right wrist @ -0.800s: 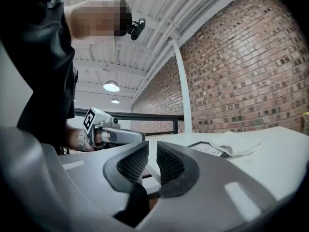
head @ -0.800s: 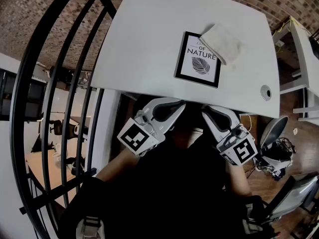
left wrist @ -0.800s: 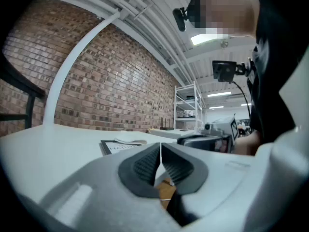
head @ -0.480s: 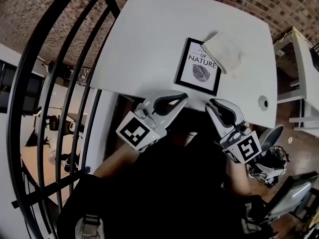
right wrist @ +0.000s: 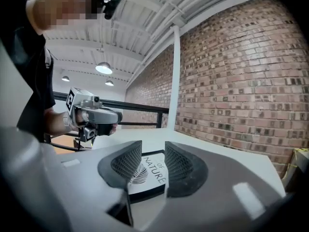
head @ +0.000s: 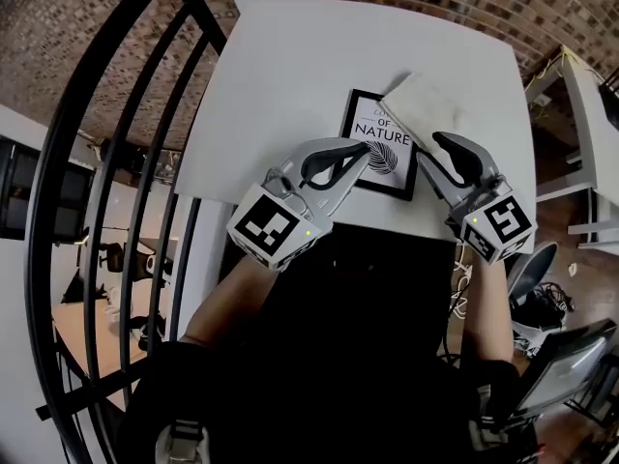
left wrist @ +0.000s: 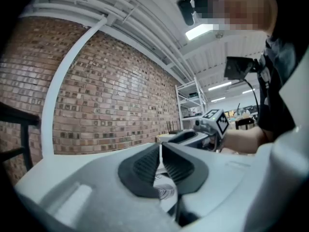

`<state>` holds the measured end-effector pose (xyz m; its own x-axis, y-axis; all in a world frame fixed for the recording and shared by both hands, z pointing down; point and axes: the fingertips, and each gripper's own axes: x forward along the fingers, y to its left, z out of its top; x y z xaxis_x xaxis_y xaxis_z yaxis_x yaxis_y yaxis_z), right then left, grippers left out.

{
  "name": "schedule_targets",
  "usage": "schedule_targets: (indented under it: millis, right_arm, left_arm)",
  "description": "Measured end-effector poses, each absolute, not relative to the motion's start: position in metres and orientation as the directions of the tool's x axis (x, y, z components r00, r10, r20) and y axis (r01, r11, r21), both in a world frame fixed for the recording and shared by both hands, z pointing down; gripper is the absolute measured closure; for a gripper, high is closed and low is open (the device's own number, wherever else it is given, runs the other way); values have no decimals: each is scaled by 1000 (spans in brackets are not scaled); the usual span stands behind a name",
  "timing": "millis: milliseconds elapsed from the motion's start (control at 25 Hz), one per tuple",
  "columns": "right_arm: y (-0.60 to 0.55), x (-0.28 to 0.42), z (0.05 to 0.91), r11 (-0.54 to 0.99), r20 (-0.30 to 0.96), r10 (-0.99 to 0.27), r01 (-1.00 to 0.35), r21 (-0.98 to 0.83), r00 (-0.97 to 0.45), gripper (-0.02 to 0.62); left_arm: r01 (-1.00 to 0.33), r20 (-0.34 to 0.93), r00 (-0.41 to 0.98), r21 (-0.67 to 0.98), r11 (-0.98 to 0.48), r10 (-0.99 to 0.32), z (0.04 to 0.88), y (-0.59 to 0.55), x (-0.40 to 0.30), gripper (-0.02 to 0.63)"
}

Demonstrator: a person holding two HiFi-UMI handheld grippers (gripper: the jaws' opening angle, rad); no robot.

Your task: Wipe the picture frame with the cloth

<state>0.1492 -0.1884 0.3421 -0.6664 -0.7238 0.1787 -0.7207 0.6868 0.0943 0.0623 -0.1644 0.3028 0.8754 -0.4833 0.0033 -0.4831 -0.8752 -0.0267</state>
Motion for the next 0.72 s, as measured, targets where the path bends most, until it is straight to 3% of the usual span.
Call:
schedule_targets:
  millis: [160,320,720]
  right_arm:
    - [-234,160,359,669,304,-723,-739,80,-621,416]
    - [-281,174,383,653,462,-692,-754,73,-555,316]
    - [-320,193,450,662,715,-498,-748,-52,-490,250]
  left_arm:
    - [-468,7,883,-49,-882,-469,303,-183,67,592]
    - [-465,13,885,-39,-885,-466,301,-198,66,592]
    - [-456,-9,890,-12,-890,-456,299,-209,64,592]
